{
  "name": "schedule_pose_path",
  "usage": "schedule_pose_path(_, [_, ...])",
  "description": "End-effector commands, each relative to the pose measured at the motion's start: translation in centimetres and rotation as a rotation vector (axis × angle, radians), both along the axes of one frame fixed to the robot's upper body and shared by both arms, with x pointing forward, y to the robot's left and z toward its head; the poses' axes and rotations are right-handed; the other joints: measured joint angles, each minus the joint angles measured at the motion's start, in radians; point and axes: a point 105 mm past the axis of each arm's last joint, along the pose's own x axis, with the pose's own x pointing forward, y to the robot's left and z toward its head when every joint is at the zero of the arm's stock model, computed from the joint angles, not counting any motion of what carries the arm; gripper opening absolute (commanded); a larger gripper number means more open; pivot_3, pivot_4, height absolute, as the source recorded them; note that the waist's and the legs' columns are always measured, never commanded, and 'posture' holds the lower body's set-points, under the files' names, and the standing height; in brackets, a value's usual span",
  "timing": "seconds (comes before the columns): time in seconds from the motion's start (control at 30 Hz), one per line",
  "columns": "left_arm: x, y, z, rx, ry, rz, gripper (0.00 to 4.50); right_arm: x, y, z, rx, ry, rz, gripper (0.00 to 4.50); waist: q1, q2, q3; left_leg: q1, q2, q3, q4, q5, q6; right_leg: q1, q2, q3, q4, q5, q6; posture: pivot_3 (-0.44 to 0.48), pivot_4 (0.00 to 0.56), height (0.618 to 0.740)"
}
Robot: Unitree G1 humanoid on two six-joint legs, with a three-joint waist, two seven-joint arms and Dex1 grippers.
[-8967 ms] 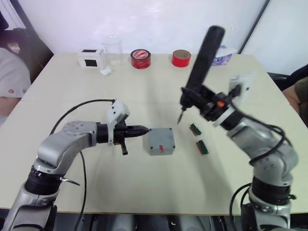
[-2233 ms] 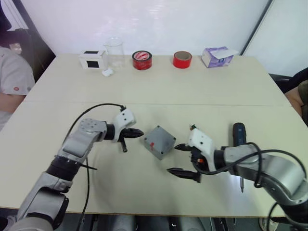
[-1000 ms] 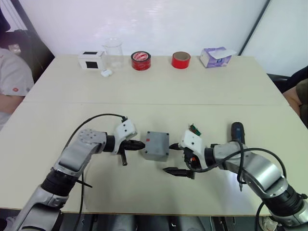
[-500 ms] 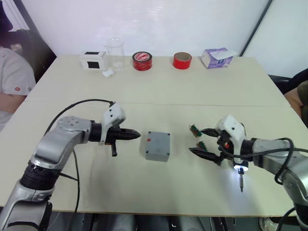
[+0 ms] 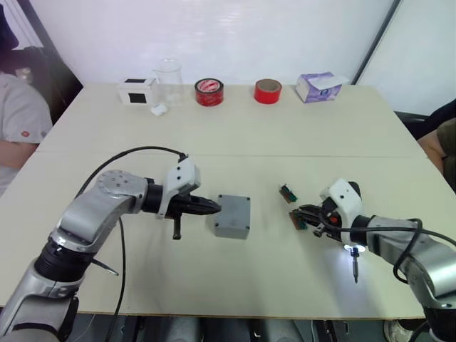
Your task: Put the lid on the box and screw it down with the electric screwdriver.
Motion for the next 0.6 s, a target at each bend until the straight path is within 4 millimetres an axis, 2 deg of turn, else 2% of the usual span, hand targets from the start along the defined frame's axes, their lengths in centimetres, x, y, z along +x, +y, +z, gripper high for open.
schedule_pose_path(0.03, [-0.53,-0.76,0.80,-0.007,-0.041,-0.047,0.00,0.45,0.24,0.81,0.003,-0.053,0.002,1.02,0.000,0.000,0.000,0.000,0.000,0.000,0.000,0.000,0.000,0.000,0.000,0.000,0.000,0.000,0.000,0.000,0.150,0.740])
schedule_pose_path(0.43, [-0.47,-0.78,0.31,-0.006,-0.031,-0.039,0.00,0.73,0.11,0.14,-0.006,-0.044,-0.007,1.02,-0.001,0.000,0.000,0.000,0.000,0.000,0.000,0.000,0.000,0.000,0.000,0.000,0.000,0.000,0.000,0.000,0.150,0.740])
schedule_pose_path(0.53, [-0.42,-0.76,0.18,-0.005,-0.031,-0.035,0.00,0.90,0.10,0.01,-0.017,-0.051,-0.005,0.28,-0.001,0.000,0.000,0.000,0.000,0.000,0.000,0.000,0.000,0.000,0.000,0.000,0.000,0.000,0.000,0.000,0.150,0.740])
schedule_pose_path(0.57, [-0.39,-0.71,0.09,-0.002,-0.032,-0.032,0.00,0.95,0.09,0.01,-0.019,-0.053,-0.007,0.10,-0.001,0.000,0.000,0.000,0.000,0.000,0.000,0.000,0.000,0.000,0.000,0.000,0.000,0.000,0.000,0.000,0.150,0.740])
schedule_pose_path(0.6, [-0.36,-0.68,0.02,-0.001,-0.032,-0.030,0.00,0.98,0.06,0.03,-0.018,-0.054,-0.009,0.10,-0.001,0.000,0.000,0.000,0.000,0.000,0.000,0.000,0.000,0.000,0.000,0.000,0.000,0.000,0.000,0.000,0.150,0.740])
